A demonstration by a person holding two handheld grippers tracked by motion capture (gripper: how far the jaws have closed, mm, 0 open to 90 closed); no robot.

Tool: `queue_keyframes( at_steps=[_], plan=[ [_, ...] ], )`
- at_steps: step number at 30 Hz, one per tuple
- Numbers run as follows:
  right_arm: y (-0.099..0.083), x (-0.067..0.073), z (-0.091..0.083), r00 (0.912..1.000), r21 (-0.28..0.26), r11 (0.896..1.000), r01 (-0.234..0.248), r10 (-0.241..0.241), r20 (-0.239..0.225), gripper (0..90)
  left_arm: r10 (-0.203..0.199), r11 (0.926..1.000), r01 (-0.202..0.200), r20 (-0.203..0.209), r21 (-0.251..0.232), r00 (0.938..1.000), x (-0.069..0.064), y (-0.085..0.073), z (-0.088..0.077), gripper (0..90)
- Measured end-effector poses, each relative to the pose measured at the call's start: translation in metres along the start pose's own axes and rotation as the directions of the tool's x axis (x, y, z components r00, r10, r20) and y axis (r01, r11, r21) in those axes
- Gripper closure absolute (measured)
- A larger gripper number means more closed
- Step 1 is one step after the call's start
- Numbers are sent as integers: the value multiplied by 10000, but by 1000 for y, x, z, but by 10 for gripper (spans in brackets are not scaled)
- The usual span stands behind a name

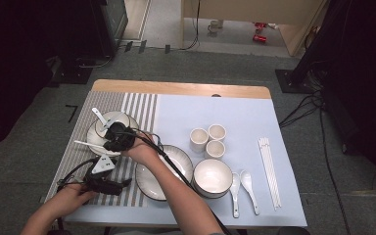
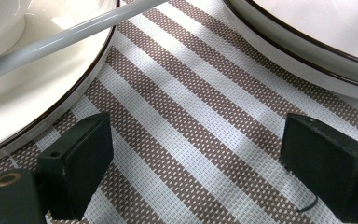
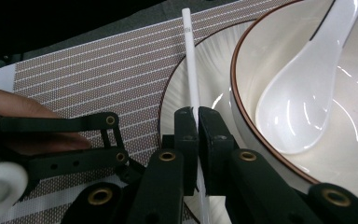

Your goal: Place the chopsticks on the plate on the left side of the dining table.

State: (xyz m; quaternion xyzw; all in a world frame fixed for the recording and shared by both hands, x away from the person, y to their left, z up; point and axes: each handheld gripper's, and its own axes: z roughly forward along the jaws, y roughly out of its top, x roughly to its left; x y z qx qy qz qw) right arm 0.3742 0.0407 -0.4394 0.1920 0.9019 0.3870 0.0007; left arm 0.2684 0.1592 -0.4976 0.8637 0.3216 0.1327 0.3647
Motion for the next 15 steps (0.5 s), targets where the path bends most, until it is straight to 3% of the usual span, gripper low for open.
queue_keyframes(
  at_steps=[7,15],
  plan=[
    [-5,3,-2,9997,199,9998,30,-25,-237,900,8,10000,-8,-1,10,10000,0,0,0,95],
    [-9,1,2,10000,354,9993,79,-77,-57,889,-16,10000,16,6,-9,10000,0,0,0,96]
  ],
)
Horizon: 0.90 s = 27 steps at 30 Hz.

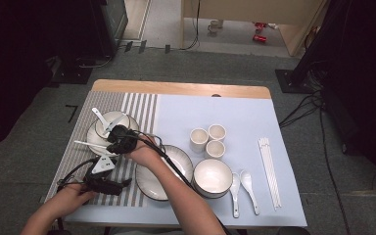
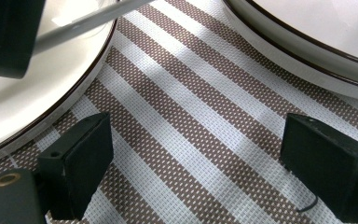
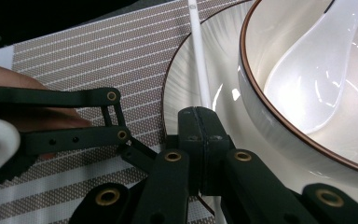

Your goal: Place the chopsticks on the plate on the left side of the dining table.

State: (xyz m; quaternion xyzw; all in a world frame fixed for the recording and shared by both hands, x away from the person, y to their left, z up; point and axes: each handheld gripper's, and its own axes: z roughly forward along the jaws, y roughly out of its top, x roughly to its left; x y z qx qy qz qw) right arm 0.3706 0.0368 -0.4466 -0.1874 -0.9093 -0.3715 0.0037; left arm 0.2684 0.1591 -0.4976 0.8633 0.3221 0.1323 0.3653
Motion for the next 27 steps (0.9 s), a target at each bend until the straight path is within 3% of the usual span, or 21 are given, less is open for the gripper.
queue_keyframes(
  at_steps=[15,27],
  plan=[
    [-3,-8,-6,9993,-159,9992,-374,374,17,834,-3,10000,3,4,5,10000,0,0,0,95],
    [-2,-6,-20,9988,-346,9982,-496,496,-15,774,-15,10000,15,-5,-16,10000,0,0,0,95]
  ],
)
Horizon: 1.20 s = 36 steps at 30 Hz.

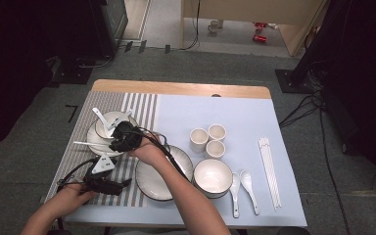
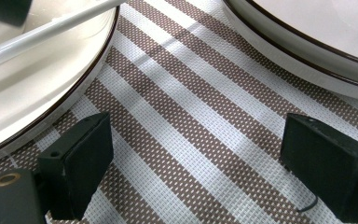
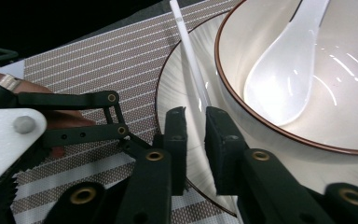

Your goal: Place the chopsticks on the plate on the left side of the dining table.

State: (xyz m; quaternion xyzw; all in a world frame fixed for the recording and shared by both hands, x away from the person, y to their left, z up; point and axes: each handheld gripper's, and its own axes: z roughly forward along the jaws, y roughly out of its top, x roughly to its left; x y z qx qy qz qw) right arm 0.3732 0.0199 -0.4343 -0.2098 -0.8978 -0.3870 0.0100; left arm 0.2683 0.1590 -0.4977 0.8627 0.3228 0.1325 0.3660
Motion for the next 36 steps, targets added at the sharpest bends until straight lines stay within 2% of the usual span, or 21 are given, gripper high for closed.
queue_keyframes(
  at_steps=[10,20,36],
  plan=[
    [-2,-1,-18,9994,-226,9992,-329,331,79,697,3,10000,-3,6,6,10000,0,0,0,95],
    [-1,4,-35,9998,-300,9994,-166,168,52,597,3,10000,-4,14,18,10000,0,0,0,95],
    [-6,15,-60,9997,-295,9996,-31,38,232,564,-2,10000,2,8,16,10000,0,0,0,95]
  ],
)
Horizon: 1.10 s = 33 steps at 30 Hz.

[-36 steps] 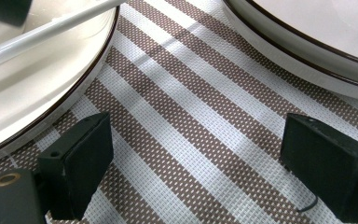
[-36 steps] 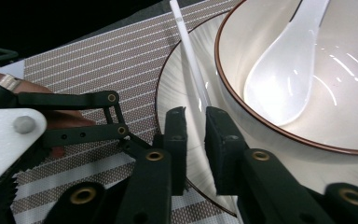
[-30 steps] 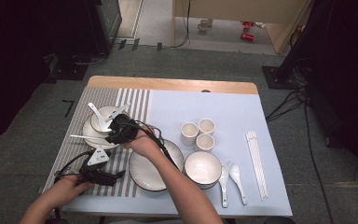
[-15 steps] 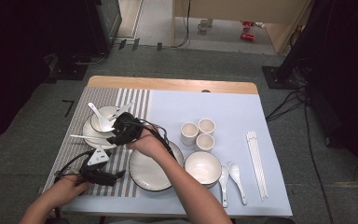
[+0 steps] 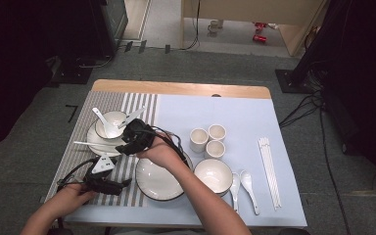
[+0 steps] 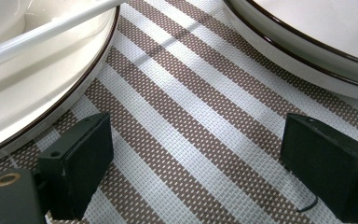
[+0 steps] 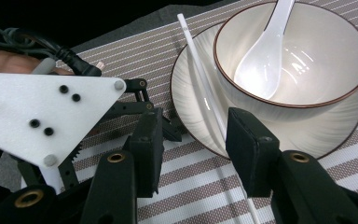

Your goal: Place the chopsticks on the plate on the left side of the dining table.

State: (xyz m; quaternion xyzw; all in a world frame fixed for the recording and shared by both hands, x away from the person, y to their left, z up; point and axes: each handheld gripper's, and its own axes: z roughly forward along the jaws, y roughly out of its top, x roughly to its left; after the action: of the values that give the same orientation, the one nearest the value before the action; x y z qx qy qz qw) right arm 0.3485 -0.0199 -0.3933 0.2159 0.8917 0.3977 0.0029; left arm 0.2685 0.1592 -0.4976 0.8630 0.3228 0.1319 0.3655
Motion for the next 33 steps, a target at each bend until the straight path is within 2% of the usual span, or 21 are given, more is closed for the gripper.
queue_keyframes(
  at_steps=[9,18,27,33],
  plan=[
    [-7,0,-19,10000,-233,9997,-84,84,23,558,38,10000,-38,4,39,10000,0,0,0,95],
    [-16,-5,-36,9995,-220,9996,-183,189,258,551,37,10000,-37,7,32,10000,0,0,0,95],
    [-26,-7,-47,9987,-432,9983,-380,394,337,527,-14,10000,14,5,-18,10000,0,0,0,95],
    [-33,-5,-53,9990,-495,9983,-310,325,305,514,-27,10000,27,3,-27,10000,0,0,0,95]
  ],
)
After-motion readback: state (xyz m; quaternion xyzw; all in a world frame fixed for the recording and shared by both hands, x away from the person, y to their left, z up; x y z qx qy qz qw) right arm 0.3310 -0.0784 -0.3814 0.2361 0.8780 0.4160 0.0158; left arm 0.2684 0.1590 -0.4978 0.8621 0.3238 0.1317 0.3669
